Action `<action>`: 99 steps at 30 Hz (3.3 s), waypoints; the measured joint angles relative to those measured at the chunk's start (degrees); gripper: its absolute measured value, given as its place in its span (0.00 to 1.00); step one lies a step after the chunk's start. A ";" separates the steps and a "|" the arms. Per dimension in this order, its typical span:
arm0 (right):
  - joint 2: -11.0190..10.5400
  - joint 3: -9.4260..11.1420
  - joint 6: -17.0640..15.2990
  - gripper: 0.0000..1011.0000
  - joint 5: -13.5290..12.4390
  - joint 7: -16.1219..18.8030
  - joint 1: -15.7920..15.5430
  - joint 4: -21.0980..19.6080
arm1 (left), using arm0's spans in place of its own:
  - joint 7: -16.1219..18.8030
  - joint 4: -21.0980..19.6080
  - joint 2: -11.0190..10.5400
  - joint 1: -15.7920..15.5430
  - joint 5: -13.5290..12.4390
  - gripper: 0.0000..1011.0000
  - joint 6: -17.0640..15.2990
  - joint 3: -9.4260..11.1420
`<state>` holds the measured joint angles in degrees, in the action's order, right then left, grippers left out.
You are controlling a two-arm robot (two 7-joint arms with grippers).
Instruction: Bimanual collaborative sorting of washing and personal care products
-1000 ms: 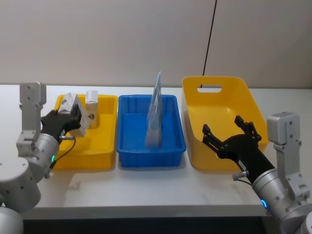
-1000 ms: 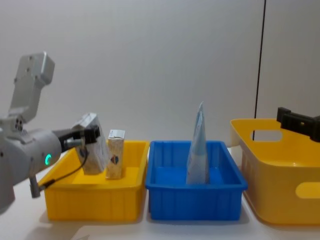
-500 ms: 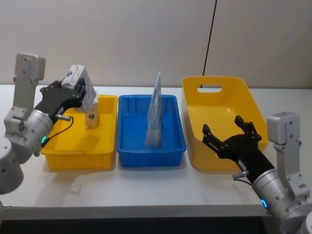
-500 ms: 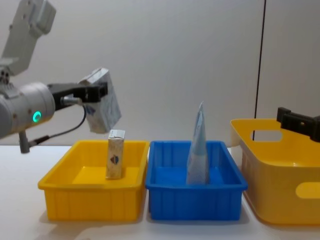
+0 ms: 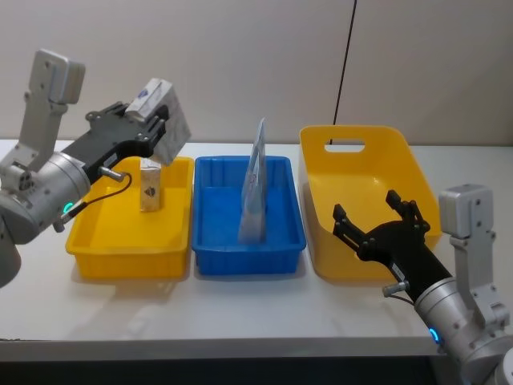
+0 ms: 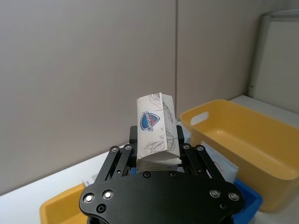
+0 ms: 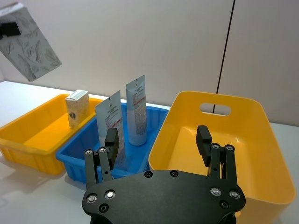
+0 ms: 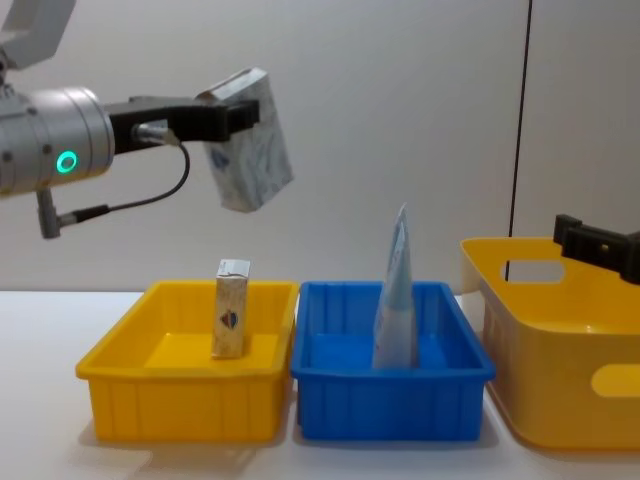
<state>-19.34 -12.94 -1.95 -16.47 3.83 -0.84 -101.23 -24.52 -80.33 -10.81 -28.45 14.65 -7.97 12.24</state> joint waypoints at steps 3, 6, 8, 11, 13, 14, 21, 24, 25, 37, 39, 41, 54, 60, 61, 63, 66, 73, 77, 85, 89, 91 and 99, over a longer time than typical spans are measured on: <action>0.00 0.00 0.00 0.99 0.00 0.00 0.00 0.00 | -2.11 -0.82 -0.70 -0.47 0.81 0.36 -0.35 0.56; 0.00 0.00 0.00 0.99 0.00 0.00 0.00 0.00 | -4.55 -1.53 -1.36 -0.97 1.80 0.36 -0.68 1.11; 0.00 0.00 0.00 0.99 0.00 0.00 0.00 0.00 | -5.64 -1.79 -1.64 -1.19 2.24 0.36 -0.81 1.37; 0.00 0.00 0.00 0.99 0.00 0.00 0.00 0.00 | -8.41 -2.45 -2.30 -1.77 3.47 0.36 -1.05 2.09; 0.00 0.00 0.00 0.99 0.00 0.00 0.00 0.00 | -8.94 -2.55 -2.43 -1.89 3.68 0.36 -1.09 2.21; 0.00 0.00 0.00 0.99 0.00 0.00 0.00 0.00 | -10.01 -2.79 -2.69 -2.14 4.17 0.36 -1.17 2.51; 0.00 0.00 0.00 0.99 0.00 0.00 0.00 0.00 | -15.61 -3.53 -3.69 -3.18 6.79 0.36 -1.34 3.85; 0.00 0.00 0.00 0.99 0.00 0.00 0.00 0.00 | -17.36 -3.67 -3.94 -3.47 7.64 0.36 -1.35 4.28; 0.00 0.00 0.00 0.99 0.00 0.00 0.00 0.00 | -18.41 -3.75 -4.09 -3.64 8.16 0.36 -1.35 4.52; 0.00 0.00 0.00 0.99 0.00 0.00 0.00 0.00 | -26.75 -4.47 -5.33 -4.28 12.39 0.36 -1.51 6.56; 0.00 0.00 0.00 0.99 0.00 0.00 0.00 0.00 | -28.47 -4.73 -5.63 -4.22 13.29 0.36 -1.73 6.94; 0.00 0.00 0.00 0.99 0.00 0.00 0.00 0.00 | -29.98 -5.10 -6.04 -4.01 14.10 0.36 -2.05 7.38; 0.00 0.00 0.00 0.99 0.00 0.00 0.00 0.00 | -37.36 -8.05 -9.93 -3.08 17.21 0.36 -7.13 10.50; 0.00 0.00 0.00 0.99 0.00 0.00 0.00 0.00 | -39.57 -9.20 -12.33 -3.75 17.35 0.36 -10.71 12.22; 0.00 0.00 0.00 0.99 0.00 0.00 0.00 0.00 | -39.71 -9.28 -12.60 -3.90 17.35 0.36 -10.99 12.42; 0.00 0.00 0.00 0.99 0.00 0.00 0.00 0.00 | -40.39 -9.45 -13.42 -4.43 17.32 0.36 -12.54 13.04; 0.00 0.00 0.00 0.99 0.00 0.00 0.00 0.00 | -40.91 -9.52 -14.30 -5.13 17.25 0.36 -14.00 13.68; 0.00 0.00 0.00 0.99 0.00 0.00 0.00 0.00 | -41.19 -9.28 -15.60 -6.63 16.79 0.36 -16.49 14.63; 0.00 0.00 0.00 0.99 0.00 0.00 0.00 0.00 | -41.10 -8.81 -15.92 -7.36 16.45 0.36 -17.20 15.01; 0.00 0.00 0.00 0.99 0.00 0.00 0.00 0.00 | -40.52 -7.81 -16.06 -8.61 15.94 0.36 -17.71 15.68; 0.00 0.00 0.00 0.99 0.00 0.00 0.00 0.00 | -40.28 -7.43 -16.09 -9.08 15.78 0.36 -17.87 15.93; 0.00 0.00 0.00 0.99 0.00 0.00 0.00 0.00 | -40.23 -7.33 -16.09 -9.21 15.72 0.36 -17.92 16.01; -0.27 0.17 0.03 0.99 -0.58 1.13 0.03 -0.01 | -40.00 -6.94 -16.13 -9.65 15.55 0.36 -18.07 16.24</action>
<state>-19.60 -12.76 -1.92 -17.05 4.96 -0.81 -101.24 -64.53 -87.27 -26.95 -38.10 30.20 -26.04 28.48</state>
